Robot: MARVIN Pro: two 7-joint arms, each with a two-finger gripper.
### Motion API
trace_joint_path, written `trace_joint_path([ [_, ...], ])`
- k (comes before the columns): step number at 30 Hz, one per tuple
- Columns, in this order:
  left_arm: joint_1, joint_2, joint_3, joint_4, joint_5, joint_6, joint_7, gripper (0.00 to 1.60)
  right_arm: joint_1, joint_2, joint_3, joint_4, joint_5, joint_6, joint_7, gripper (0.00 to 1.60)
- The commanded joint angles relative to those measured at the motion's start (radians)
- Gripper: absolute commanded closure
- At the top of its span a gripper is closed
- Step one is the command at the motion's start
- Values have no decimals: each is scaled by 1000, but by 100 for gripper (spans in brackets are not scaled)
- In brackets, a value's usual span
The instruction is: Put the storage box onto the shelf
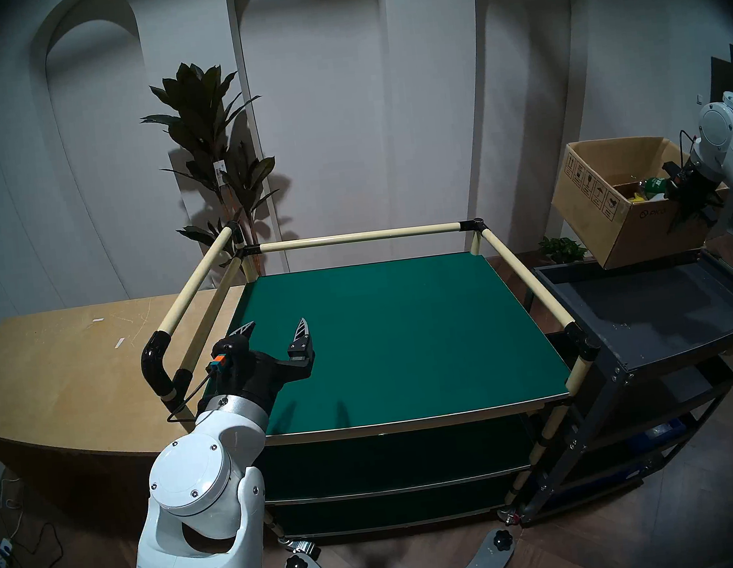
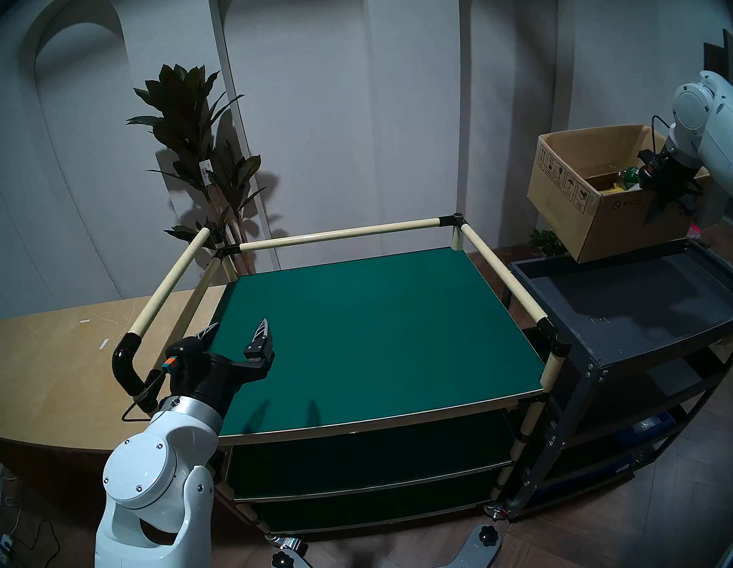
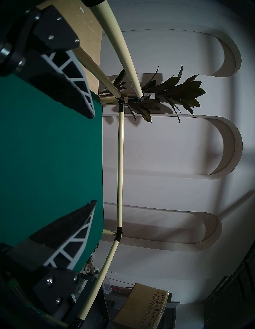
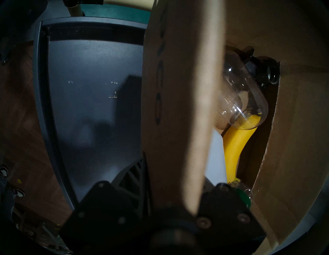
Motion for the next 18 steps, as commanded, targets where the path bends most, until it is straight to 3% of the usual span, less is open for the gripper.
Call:
trace_joint_path([
  [1,-6,1,0,-20,0,-5,-2,0,53,-18,-17,-86,59,-41,91,160],
  [18,-7,1,0,-18,0,-5,-1,0,19,102,-132,-291,208,-71,20,160],
])
